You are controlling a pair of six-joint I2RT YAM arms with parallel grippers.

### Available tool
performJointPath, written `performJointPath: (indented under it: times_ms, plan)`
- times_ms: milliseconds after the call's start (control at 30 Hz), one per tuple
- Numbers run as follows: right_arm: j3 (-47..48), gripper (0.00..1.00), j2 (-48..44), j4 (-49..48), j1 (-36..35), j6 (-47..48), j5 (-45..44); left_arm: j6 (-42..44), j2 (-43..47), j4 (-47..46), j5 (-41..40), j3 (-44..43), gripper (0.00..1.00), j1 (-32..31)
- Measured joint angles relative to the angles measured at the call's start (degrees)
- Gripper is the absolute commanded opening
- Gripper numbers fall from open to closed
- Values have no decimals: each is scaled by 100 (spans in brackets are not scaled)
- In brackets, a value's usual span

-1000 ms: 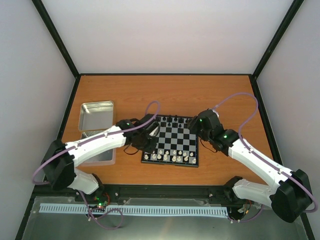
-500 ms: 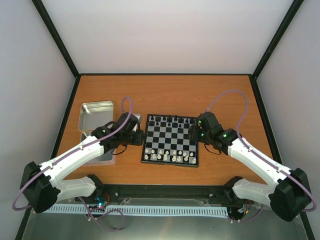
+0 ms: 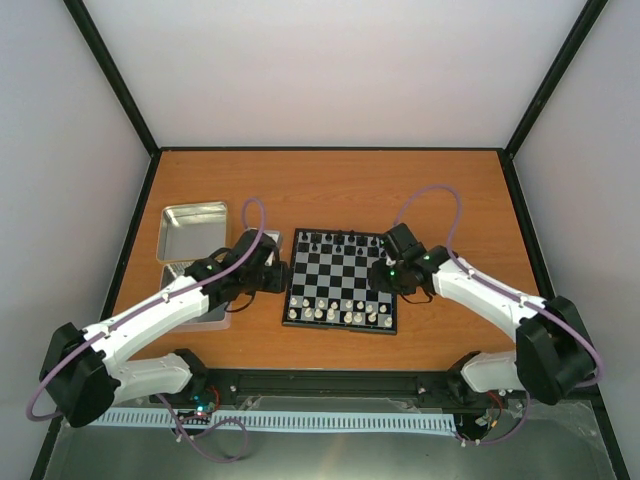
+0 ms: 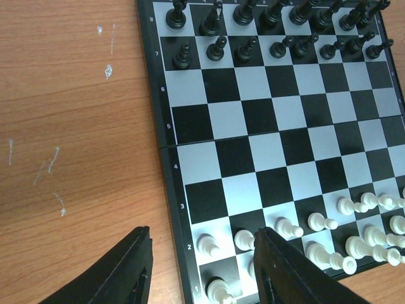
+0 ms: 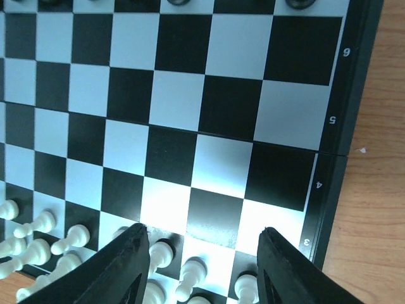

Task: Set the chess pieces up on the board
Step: Reset both arms

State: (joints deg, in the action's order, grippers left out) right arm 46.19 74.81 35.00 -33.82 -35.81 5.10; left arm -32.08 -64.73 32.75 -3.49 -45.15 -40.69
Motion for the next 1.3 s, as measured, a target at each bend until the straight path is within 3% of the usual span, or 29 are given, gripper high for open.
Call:
performJointPath:
  times_ms: [267,467,567,600,633,800,1033,1300]
  plan:
    - [175,49,201,232,-98,50,-221,111,426,-66,-210,0,53,17]
    - [190,54,-833,446,-98,61,-820,393,1624,-258,-396,-2,70,20]
    - [221,57,-1567,601,-98,74,-1263,575,2184,-354,-531,-26,84,20]
    - [240,58,-1797,649,-98,83,-1394,627,2337,-369,-588,-44,95,20]
    - [278,60,-2092,730,-98,98,-1572,688,2500,-387,-669,-55,99,20]
    - [527,71,-3217,1054,-98,256,-2188,848,3132,-374,-984,-247,100,20]
    - [1268,99,-4481,1445,-98,778,-3095,981,3825,-181,-1593,-907,100,20]
    - [1729,100,-5086,1692,-98,1283,-3877,1355,4658,22,-2243,-1504,100,20]
